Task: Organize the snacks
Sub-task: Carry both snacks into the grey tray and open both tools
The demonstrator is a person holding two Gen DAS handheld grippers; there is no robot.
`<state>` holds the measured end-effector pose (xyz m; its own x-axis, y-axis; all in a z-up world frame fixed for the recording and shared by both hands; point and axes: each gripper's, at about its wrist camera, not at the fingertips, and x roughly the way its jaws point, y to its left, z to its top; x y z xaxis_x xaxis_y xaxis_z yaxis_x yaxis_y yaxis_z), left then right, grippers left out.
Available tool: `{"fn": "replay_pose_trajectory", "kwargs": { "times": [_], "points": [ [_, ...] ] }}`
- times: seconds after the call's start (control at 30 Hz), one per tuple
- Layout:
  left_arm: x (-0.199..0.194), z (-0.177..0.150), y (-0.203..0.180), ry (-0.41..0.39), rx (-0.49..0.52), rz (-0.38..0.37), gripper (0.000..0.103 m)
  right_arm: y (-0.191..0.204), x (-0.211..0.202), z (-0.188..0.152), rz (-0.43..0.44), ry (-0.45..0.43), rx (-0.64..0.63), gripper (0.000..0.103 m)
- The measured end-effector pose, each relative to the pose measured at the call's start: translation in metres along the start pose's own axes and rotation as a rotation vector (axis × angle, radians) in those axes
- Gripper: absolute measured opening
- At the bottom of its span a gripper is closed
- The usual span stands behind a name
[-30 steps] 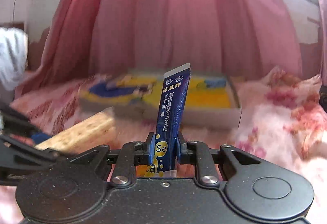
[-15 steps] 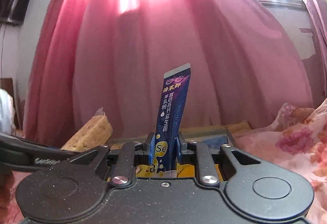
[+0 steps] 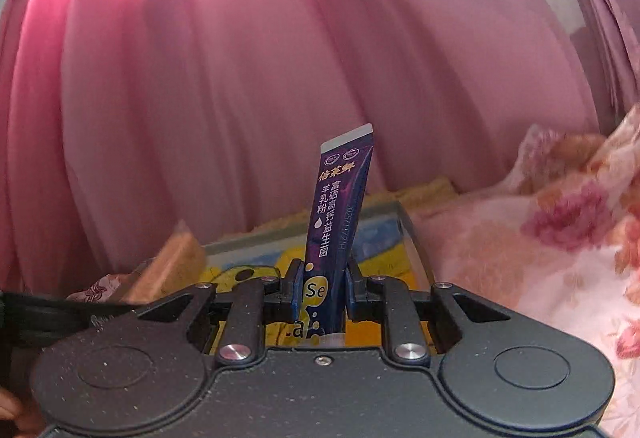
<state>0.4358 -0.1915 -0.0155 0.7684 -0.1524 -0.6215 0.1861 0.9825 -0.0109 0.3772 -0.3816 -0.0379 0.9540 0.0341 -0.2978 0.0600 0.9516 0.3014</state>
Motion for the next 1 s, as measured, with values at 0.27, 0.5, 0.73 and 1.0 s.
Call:
{"fn": "replay_pose_trajectory", "kwargs": {
  "times": [0.27, 0.5, 0.73, 1.0],
  "points": [
    [0.011, -0.008, -0.01, 0.095, 0.019, 0.022, 0.031, -0.007, 0.01, -0.01, -0.019, 0.098, 0.039, 0.022],
    [0.017, -0.012, 0.001, 0.126, -0.049, 0.02, 0.031, -0.002, 0.011, -0.018, 0.003, 0.146, 0.028, 0.022],
    [0.016, -0.009, 0.0, 0.118, -0.039, 0.015, 0.032, -0.003, 0.018, -0.02, 0.005, 0.171, 0.011, 0.023],
    [-0.013, 0.005, 0.006, 0.031, -0.083, 0.041, 0.083, 0.006, 0.004, -0.013, -0.015, 0.137, -0.051, 0.055]
  ]
}}
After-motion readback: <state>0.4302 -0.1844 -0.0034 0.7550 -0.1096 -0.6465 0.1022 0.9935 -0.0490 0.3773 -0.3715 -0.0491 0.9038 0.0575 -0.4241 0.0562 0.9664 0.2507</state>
